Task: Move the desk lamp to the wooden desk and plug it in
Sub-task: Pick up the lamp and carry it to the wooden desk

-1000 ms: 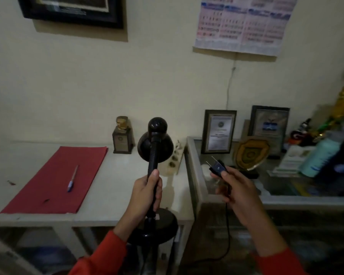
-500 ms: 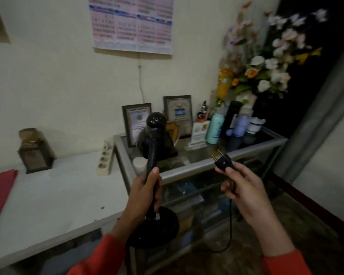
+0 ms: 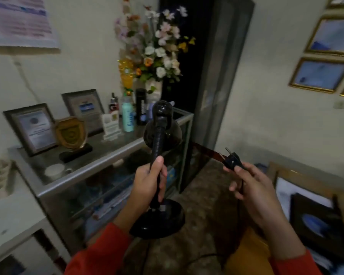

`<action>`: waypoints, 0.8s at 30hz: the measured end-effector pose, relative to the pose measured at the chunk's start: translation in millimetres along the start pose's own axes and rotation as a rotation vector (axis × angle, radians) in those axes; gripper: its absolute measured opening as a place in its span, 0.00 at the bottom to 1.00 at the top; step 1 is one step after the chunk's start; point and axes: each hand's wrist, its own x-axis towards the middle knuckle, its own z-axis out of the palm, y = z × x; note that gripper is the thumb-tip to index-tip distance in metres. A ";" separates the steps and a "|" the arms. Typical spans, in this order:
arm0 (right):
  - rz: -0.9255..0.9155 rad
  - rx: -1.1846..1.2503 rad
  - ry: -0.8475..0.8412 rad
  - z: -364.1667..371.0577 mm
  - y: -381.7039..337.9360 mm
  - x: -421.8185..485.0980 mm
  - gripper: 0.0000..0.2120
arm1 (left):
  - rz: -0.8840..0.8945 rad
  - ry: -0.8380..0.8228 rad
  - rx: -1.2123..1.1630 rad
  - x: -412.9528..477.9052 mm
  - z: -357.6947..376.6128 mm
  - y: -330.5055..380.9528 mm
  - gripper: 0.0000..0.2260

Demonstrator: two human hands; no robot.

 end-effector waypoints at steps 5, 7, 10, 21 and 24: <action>-0.060 -0.057 0.324 -105.1 -32.9 -53.4 0.09 | -0.059 -0.289 -0.024 9.0 119.2 -27.3 0.20; -0.088 -0.071 0.369 -117.1 -36.2 -53.0 0.08 | -0.095 -0.279 0.003 9.4 126.4 -28.1 0.19; -0.124 -0.100 0.410 -128.5 -47.4 -59.0 0.07 | -0.091 -0.311 -0.083 12.9 145.8 -32.8 0.19; -0.284 -0.202 0.894 -242.8 -90.2 -142.2 0.07 | -0.132 -0.791 -0.171 4.0 305.9 -61.7 0.18; -0.298 -0.224 0.991 -268.9 -98.6 -165.1 0.05 | -0.161 -0.874 -0.207 -8.3 343.1 -70.0 0.19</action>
